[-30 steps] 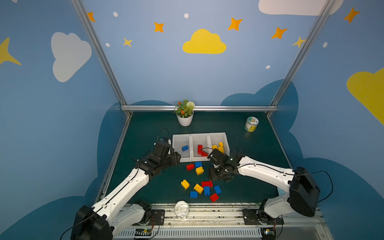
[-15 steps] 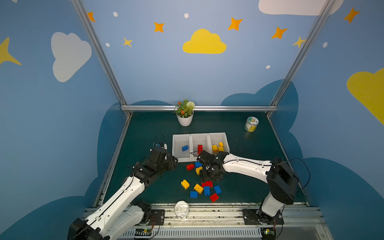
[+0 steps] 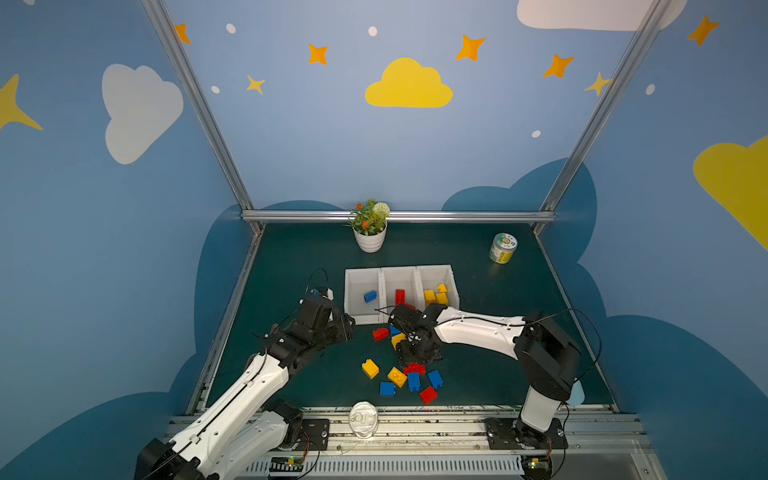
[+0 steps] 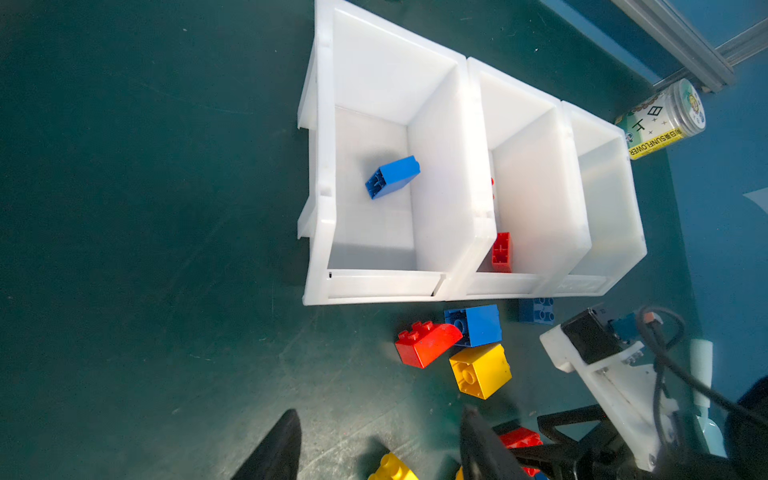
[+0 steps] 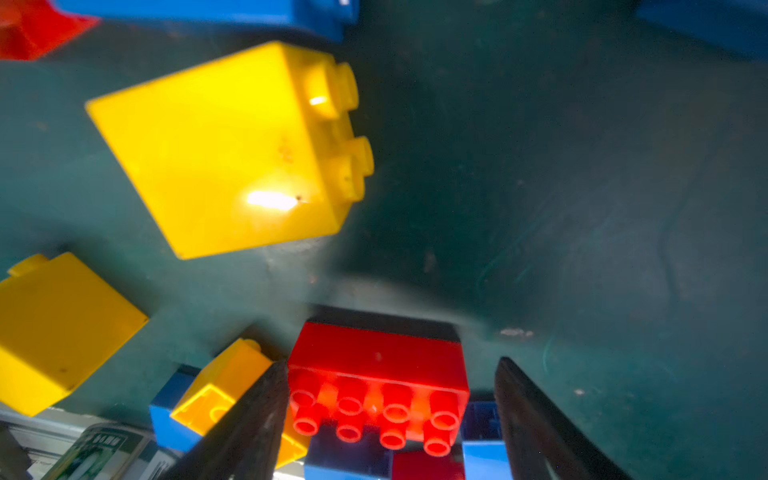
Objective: Sort the legos into containers by color
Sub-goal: 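Grasp a red brick with the right gripper while the left gripper withdraws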
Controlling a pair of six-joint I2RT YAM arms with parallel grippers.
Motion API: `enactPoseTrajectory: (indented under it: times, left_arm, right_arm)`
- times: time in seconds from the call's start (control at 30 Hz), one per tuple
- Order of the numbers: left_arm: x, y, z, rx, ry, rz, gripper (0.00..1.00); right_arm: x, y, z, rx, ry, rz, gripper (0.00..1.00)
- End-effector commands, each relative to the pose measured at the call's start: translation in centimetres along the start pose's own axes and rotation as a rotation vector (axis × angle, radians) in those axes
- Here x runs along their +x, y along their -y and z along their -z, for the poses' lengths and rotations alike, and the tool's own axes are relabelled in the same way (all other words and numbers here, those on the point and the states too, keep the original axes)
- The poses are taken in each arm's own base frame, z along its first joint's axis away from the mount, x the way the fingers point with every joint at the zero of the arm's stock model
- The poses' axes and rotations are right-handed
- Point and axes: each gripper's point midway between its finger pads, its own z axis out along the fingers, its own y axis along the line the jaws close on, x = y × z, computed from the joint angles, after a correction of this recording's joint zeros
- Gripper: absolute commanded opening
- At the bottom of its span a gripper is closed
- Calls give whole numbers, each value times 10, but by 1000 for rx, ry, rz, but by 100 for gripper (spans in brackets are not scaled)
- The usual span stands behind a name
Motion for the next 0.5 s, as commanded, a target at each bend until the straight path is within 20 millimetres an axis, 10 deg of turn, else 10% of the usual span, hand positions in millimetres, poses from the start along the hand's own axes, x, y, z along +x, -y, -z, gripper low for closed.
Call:
enactPoseTrajectory:
  times: [0.0, 0.47]
  left_arm:
    - [4, -6, 0, -18, -6, 4, 61]
    - [6, -8, 0, -17, -8, 7, 62]
  right_arm:
    - [6, -3, -2, 18, -28, 2, 78]
    - [8, 3, -10, 56, -41, -20, 64]
